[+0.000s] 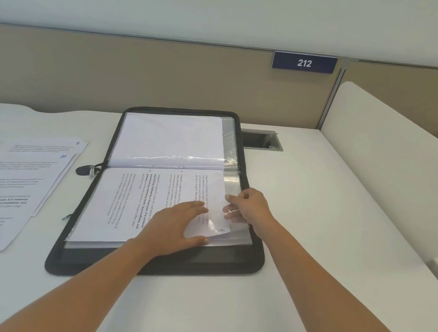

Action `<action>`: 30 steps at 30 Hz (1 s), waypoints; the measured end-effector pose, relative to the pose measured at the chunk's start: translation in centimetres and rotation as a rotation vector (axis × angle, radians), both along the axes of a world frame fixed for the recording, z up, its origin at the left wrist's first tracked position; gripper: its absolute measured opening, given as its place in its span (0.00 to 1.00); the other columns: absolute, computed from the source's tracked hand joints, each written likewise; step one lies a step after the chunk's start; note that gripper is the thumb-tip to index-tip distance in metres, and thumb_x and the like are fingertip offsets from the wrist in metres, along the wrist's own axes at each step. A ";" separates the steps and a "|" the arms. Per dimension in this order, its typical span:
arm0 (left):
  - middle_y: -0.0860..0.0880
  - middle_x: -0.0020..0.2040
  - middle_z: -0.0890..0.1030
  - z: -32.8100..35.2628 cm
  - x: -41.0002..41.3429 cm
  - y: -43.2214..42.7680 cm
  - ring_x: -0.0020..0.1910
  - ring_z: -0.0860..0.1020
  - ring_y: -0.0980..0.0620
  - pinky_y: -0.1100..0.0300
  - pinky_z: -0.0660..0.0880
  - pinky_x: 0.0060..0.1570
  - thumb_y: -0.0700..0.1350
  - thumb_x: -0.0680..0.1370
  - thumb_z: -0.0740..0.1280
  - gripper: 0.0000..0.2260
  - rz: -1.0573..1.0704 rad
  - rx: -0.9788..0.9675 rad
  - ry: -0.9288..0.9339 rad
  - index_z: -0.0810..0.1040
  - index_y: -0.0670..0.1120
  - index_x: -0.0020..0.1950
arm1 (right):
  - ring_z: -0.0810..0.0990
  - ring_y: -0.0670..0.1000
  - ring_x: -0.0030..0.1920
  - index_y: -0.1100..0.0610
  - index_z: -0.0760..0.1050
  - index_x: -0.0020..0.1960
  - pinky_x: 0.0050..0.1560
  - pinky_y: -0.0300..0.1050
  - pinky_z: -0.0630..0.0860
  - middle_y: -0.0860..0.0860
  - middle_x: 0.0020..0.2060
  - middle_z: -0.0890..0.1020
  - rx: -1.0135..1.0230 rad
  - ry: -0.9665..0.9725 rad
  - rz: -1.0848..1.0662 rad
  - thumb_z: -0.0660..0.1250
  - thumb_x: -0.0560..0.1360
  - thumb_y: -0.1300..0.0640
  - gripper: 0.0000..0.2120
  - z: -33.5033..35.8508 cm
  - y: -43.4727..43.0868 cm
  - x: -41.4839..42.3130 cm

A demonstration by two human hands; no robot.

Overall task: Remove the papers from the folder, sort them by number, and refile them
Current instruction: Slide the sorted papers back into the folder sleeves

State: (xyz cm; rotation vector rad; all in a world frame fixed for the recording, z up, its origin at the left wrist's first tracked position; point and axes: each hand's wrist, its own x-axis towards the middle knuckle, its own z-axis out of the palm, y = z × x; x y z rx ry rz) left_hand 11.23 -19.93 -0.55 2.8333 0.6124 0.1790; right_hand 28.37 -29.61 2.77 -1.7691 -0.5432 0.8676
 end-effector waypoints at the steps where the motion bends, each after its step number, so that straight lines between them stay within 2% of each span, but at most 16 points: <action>1: 0.59 0.73 0.64 0.1 -0.3 -0.1 0.71 0.63 0.59 0.61 0.65 0.64 0.77 0.64 0.48 0.42 0.013 0.024 -0.002 0.66 0.56 0.71 | 0.80 0.47 0.23 0.58 0.64 0.44 0.26 0.36 0.76 0.54 0.33 0.82 0.010 0.019 0.011 0.69 0.75 0.59 0.12 0.3 -0.2 -0.2; 3: 0.58 0.70 0.68 0.2 -0.9 -0.4 0.68 0.68 0.57 0.60 0.69 0.59 0.73 0.66 0.48 0.37 0.033 0.051 -0.035 0.70 0.54 0.68 | 0.80 0.47 0.24 0.57 0.63 0.43 0.26 0.36 0.76 0.55 0.34 0.82 0.029 0.028 0.017 0.70 0.74 0.60 0.14 0.7 -0.6 -0.6; 5: 0.57 0.68 0.71 0.2 -1.5 -0.7 0.65 0.71 0.55 0.59 0.72 0.57 0.67 0.72 0.58 0.28 0.028 0.067 -0.087 0.73 0.51 0.66 | 0.80 0.46 0.24 0.57 0.64 0.45 0.26 0.35 0.76 0.54 0.34 0.82 0.041 0.013 0.010 0.70 0.74 0.60 0.13 0.9 -1.1 -0.8; 7: 0.55 0.64 0.75 0.2 -2.0 -1.0 0.62 0.75 0.53 0.58 0.74 0.53 0.55 0.75 0.67 0.19 0.026 0.127 -0.155 0.75 0.50 0.63 | 0.80 0.46 0.24 0.57 0.65 0.47 0.27 0.35 0.77 0.54 0.34 0.81 0.060 0.001 -0.009 0.70 0.74 0.60 0.12 1.0 -1.6 -0.9; 9: 0.53 0.56 0.81 0.1 -2.5 -1.2 0.53 0.81 0.51 0.58 0.78 0.44 0.46 0.70 0.73 0.16 0.015 0.184 -0.216 0.79 0.48 0.57 | 0.80 0.46 0.25 0.57 0.65 0.46 0.28 0.35 0.77 0.54 0.33 0.81 0.085 -0.017 -0.043 0.69 0.74 0.60 0.12 1.0 -2.1 -0.9; 12: 0.52 0.46 0.84 -0.2 -3.0 -1.0 0.42 0.83 0.51 0.59 0.79 0.32 0.38 0.61 0.79 0.18 0.063 0.231 -0.237 0.82 0.46 0.49 | 0.80 0.47 0.27 0.58 0.65 0.46 0.29 0.36 0.76 0.54 0.33 0.81 0.128 -0.075 -0.088 0.69 0.74 0.60 0.11 1.0 -2.6 -1.0; 14: 0.50 0.44 0.85 0.3 -3.1 -1.1 0.41 0.83 0.49 0.58 0.79 0.33 0.36 0.65 0.76 0.14 0.105 0.270 -0.232 0.83 0.45 0.49 | 0.80 0.46 0.28 0.58 0.66 0.45 0.33 0.37 0.77 0.55 0.35 0.82 0.189 -0.132 -0.127 0.69 0.74 0.61 0.11 0.9 -2.7 -1.1; 15: 0.49 0.46 0.84 0.9 -3.0 -1.2 0.44 0.83 0.48 0.57 0.79 0.38 0.37 0.72 0.71 0.10 0.146 0.254 -0.221 0.82 0.45 0.52 | 0.79 0.46 0.30 0.58 0.67 0.45 0.35 0.38 0.77 0.55 0.36 0.81 0.219 -0.194 -0.167 0.70 0.74 0.60 0.10 0.9 -2.8 -1.2; 17: 0.50 0.53 0.82 1.9 -2.7 -0.7 0.51 0.80 0.47 0.57 0.77 0.47 0.42 0.81 0.58 0.12 0.223 0.266 -0.135 0.78 0.49 0.60 | 0.78 0.46 0.36 0.57 0.70 0.44 0.39 0.36 0.74 0.50 0.38 0.79 0.268 -0.356 -0.299 0.70 0.74 0.57 0.09 1.0 -2.8 -1.4; 19: 0.51 0.57 0.81 3.1 -2.4 -0.1 0.54 0.79 0.48 0.58 0.75 0.50 0.44 0.82 0.54 0.14 0.243 0.298 -0.101 0.75 0.51 0.64 | 0.76 0.46 0.39 0.57 0.70 0.44 0.37 0.29 0.70 0.48 0.38 0.76 0.335 -0.454 -0.422 0.68 0.75 0.56 0.07 1.3 -3.0 -1.8; 21: 0.51 0.58 0.81 4.6 -2.0 0.6 0.55 0.78 0.47 0.58 0.73 0.51 0.44 0.82 0.54 0.15 0.257 0.342 -0.133 0.75 0.51 0.65 | 0.73 0.45 0.36 0.58 0.70 0.42 0.34 0.26 0.68 0.48 0.35 0.74 0.381 -0.537 -0.433 0.66 0.76 0.58 0.07 1.2 -3.2 -2.4; 24: 0.49 0.55 0.81 6.5 -1.3 1.7 0.53 0.79 0.44 0.57 0.72 0.47 0.42 0.82 0.55 0.14 0.279 0.382 -0.179 0.76 0.50 0.62 | 0.69 0.44 0.30 0.58 0.69 0.36 0.33 0.25 0.66 0.46 0.28 0.72 0.392 -0.701 -0.251 0.66 0.75 0.60 0.11 0.3 -3.0 -3.4; 26: 0.48 0.52 0.82 7.8 -0.5 2.5 0.51 0.79 0.43 0.56 0.73 0.45 0.42 0.81 0.56 0.13 0.282 0.386 -0.196 0.77 0.49 0.60 | 0.70 0.44 0.30 0.57 0.70 0.35 0.34 0.26 0.66 0.47 0.28 0.73 0.353 -0.784 -0.046 0.67 0.75 0.60 0.11 -0.3 -2.2 -3.9; 29: 0.47 0.50 0.82 9.6 0.4 3.3 0.48 0.79 0.43 0.55 0.72 0.42 0.40 0.80 0.57 0.12 0.269 0.448 -0.217 0.78 0.48 0.57 | 0.75 0.44 0.40 0.57 0.77 0.46 0.45 0.29 0.69 0.48 0.42 0.79 0.221 -0.854 0.296 0.65 0.76 0.56 0.05 -0.5 0.2 -4.7; 30: 0.48 0.49 0.82 10.1 0.6 3.6 0.47 0.79 0.44 0.55 0.71 0.42 0.39 0.80 0.57 0.12 0.264 0.478 -0.223 0.78 0.48 0.57 | 0.76 0.45 0.47 0.56 0.77 0.52 0.51 0.32 0.70 0.48 0.49 0.80 0.175 -0.908 0.375 0.64 0.77 0.54 0.07 -0.4 1.2 -4.8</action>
